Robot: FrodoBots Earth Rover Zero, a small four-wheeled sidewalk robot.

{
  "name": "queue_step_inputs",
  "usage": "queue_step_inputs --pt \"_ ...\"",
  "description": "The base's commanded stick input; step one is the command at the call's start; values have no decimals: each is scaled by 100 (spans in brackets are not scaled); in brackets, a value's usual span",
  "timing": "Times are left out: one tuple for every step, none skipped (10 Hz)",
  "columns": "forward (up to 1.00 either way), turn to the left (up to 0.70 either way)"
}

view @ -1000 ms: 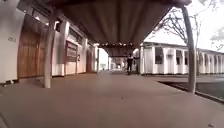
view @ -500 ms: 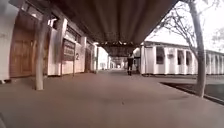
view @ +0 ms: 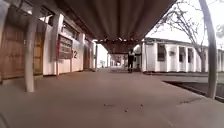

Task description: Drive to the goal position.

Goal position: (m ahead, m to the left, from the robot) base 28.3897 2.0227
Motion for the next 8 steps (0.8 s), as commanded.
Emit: queue_step_inputs --pt "66 0" --pt "66 0" --pt "66 0" --pt "66 0" --pt "66 0" --pt "66 0" --pt "66 0" --pt "66 0"
